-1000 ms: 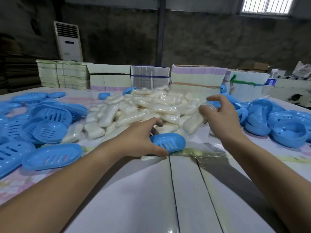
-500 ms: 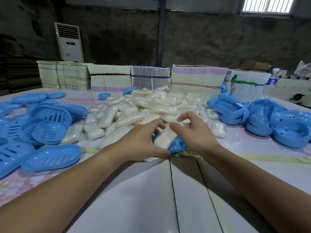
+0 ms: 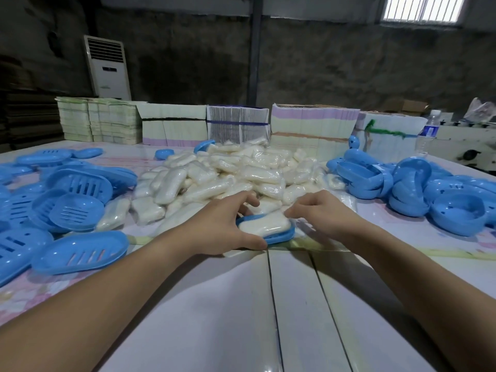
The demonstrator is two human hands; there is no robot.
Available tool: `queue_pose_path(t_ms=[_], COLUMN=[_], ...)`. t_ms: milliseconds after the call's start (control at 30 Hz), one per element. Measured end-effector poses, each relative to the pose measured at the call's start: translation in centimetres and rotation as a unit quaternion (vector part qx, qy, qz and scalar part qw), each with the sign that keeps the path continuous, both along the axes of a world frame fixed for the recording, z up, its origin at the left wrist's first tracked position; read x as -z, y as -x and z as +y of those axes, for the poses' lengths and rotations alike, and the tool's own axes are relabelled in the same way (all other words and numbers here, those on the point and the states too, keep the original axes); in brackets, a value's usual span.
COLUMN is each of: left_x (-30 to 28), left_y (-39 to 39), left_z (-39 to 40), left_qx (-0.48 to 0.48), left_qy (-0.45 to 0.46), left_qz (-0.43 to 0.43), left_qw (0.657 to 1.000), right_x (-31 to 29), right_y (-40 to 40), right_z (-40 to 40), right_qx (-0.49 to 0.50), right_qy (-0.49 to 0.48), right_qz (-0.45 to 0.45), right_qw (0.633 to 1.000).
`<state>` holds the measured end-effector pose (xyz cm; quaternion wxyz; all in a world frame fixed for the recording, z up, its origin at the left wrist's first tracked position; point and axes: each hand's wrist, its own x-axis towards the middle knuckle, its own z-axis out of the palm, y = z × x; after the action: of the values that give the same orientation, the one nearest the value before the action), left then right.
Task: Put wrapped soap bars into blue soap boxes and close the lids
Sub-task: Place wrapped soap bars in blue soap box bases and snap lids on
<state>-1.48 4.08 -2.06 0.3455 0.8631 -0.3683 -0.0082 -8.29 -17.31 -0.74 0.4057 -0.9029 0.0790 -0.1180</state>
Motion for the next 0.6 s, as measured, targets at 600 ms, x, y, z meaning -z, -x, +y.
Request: queue_pose_path(t_ms=[600], left_x=[-0.07], left_y=[0.05], left_z=[0.20], left_qx=[0.010], left_qy=[-0.003], left_qz=[0.014], left_qw=[1.000], right_x=[0.30], right_y=[0.00], right_z=[-0.74], right_qx=[-0.077], right_qy=[0.078], right_qz=[0.026], right_qw=[0.994])
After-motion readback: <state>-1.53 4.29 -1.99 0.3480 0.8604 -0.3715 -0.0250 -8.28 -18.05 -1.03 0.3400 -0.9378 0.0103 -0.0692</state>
